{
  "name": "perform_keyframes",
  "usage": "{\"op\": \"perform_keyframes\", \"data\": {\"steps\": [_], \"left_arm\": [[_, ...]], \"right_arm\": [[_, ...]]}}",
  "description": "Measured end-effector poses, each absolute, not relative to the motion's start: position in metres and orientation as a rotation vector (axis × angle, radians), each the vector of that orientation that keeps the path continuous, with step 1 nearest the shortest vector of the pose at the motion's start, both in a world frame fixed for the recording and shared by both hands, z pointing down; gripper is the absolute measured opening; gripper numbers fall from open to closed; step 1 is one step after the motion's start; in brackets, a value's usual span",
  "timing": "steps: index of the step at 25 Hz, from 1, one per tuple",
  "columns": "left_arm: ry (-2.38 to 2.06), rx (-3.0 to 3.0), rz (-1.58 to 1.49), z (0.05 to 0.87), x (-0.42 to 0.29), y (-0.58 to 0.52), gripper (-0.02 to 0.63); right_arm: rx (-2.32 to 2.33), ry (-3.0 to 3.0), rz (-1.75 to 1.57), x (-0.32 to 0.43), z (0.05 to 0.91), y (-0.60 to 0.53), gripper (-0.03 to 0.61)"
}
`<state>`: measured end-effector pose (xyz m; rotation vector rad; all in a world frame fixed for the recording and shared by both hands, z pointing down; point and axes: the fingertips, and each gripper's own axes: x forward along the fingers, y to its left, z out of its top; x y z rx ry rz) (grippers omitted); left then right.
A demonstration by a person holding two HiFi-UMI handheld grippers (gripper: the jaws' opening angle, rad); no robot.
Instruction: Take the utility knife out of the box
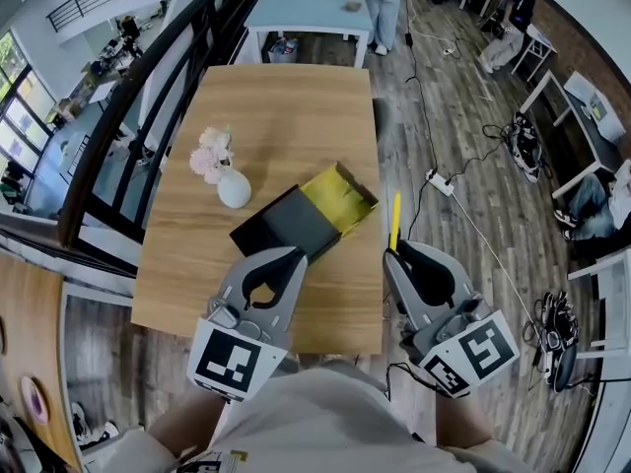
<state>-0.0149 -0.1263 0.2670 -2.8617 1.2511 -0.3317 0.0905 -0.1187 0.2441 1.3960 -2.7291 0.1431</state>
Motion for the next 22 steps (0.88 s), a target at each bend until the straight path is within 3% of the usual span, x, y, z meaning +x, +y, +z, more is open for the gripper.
{"op": "perform_keyframes", "data": {"steps": [22], "left_arm": [[1.167, -2.997, -0.229, 0.2616, -0.0132, -0.1319, 0.003]], "right_arm": [[1.416, -2.743, 0.198, 0.0927, 0.2407, -0.1169, 0.055]]}}
